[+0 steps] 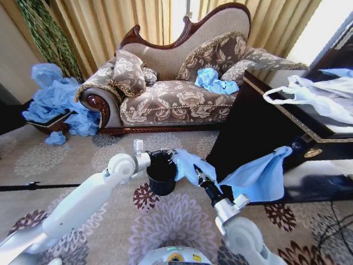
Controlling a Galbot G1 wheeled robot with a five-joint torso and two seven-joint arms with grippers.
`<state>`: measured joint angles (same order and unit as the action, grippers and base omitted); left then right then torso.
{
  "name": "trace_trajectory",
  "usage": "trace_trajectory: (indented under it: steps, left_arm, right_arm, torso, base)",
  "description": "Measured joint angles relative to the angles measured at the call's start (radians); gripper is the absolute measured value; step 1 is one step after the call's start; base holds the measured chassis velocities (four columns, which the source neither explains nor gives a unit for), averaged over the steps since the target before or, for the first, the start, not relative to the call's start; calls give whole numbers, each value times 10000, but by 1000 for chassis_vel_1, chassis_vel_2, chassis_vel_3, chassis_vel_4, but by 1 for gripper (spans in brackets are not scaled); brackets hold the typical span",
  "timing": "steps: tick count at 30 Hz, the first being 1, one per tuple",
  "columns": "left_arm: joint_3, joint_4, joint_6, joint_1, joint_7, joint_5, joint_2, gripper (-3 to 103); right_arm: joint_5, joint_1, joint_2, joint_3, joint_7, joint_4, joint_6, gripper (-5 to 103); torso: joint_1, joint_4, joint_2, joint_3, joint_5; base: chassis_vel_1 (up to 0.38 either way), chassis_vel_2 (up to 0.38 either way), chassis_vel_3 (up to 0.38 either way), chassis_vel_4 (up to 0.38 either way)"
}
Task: Place a garbage bag over the trash bin.
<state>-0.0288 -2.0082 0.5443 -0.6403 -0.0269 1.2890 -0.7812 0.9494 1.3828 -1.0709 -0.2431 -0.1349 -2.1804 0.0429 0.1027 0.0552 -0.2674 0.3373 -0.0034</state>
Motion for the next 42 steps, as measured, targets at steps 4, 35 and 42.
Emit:
trace_trajectory:
  steps: [4, 35, 42]
  left_arm:
    - [122, -206, 7, -114, -156, 18, 149, 0]
    - [317, -372, -73, -407, -303, 16, 214, 0]
    - [571, -610, -38, -963, -725, -135, 443, 0]
  right_arm:
    - [-73, -456, -120, 7, 42, 581, -29, 0]
    - [-886, -114, 356, -329, 270, 477, -111, 0]
    - [-908, -2051, 11, -172, -170, 1429, -203, 0]
  torso:
    - [0, 0, 0, 0, 1]
    - [0, 3, 0, 0, 0]
    - [1, -4, 0, 1, 0]
  base:
    - [0, 0, 0, 0]
    - [0, 0, 0, 0]
    - [0, 0, 0, 0]
